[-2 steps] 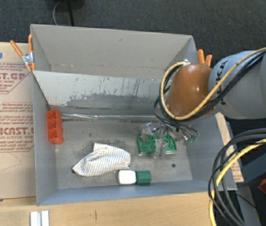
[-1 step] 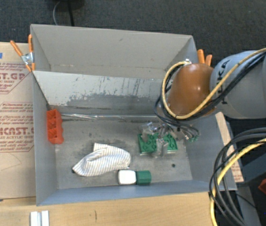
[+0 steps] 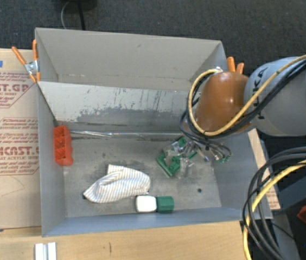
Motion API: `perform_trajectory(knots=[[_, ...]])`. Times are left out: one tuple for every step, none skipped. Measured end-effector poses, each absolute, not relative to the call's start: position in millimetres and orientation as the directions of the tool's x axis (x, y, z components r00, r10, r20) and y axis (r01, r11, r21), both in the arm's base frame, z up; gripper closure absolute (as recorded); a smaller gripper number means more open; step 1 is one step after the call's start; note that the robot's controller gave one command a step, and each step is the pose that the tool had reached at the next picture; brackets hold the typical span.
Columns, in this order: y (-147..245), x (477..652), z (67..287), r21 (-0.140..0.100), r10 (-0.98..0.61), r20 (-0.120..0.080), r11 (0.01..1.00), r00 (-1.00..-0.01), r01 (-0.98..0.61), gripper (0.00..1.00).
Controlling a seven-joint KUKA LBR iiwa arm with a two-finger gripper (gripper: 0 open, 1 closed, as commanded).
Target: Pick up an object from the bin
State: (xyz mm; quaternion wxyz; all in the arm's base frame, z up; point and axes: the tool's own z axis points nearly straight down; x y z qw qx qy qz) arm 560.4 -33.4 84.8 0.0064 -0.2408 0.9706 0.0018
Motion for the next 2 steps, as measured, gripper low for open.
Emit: perform_trajectory(knots=[[-32,564.0,83,-0.003,-0.633,-0.012,0.774,-0.774,-0.633,1.0],[-44,572.2,119,0.005,-0.665,-0.008,0.747,-0.747,-0.665,1.0]])
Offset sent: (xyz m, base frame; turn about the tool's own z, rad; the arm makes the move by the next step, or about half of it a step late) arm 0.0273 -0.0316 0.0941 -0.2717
